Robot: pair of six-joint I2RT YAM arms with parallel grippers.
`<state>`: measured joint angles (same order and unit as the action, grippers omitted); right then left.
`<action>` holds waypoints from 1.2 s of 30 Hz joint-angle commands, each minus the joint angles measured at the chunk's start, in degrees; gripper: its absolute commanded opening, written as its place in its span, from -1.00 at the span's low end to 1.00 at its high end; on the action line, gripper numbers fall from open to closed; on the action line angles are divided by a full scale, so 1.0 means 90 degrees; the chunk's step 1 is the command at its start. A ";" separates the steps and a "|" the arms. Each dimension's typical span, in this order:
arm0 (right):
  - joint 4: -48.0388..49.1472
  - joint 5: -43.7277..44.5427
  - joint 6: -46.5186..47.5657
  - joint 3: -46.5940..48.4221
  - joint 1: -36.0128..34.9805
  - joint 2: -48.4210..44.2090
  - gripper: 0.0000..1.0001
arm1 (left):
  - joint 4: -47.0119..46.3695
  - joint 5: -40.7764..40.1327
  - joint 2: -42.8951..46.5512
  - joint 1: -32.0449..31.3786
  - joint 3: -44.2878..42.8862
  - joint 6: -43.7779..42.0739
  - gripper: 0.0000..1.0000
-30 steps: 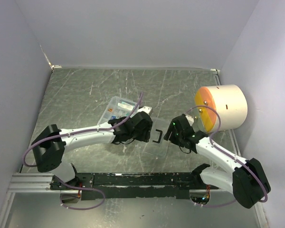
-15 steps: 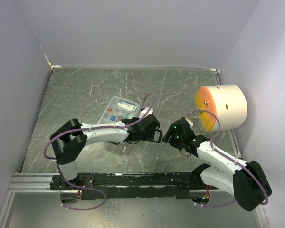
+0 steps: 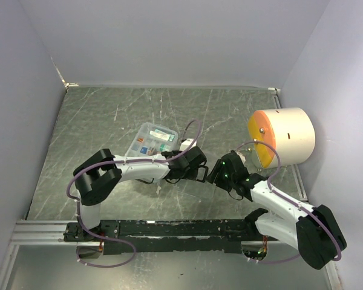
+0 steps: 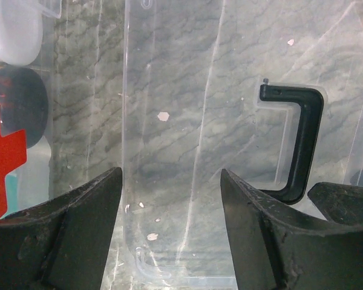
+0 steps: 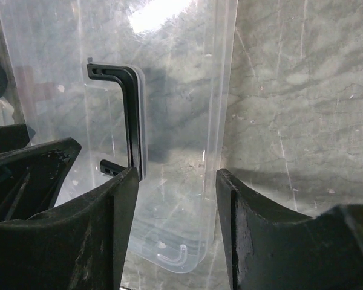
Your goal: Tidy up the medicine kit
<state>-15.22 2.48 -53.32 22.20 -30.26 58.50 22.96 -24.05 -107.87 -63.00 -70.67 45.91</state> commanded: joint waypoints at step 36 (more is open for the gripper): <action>-0.0731 0.0727 -0.0071 0.0338 0.0026 -0.0094 -0.06 | 0.0114 0.0258 -0.0316 -0.0081 -0.0347 -0.0316 0.75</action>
<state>-22.98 9.56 -54.15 24.45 -30.11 57.67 23.59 -21.89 -108.99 -63.33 -72.75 43.51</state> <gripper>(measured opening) 0.469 0.873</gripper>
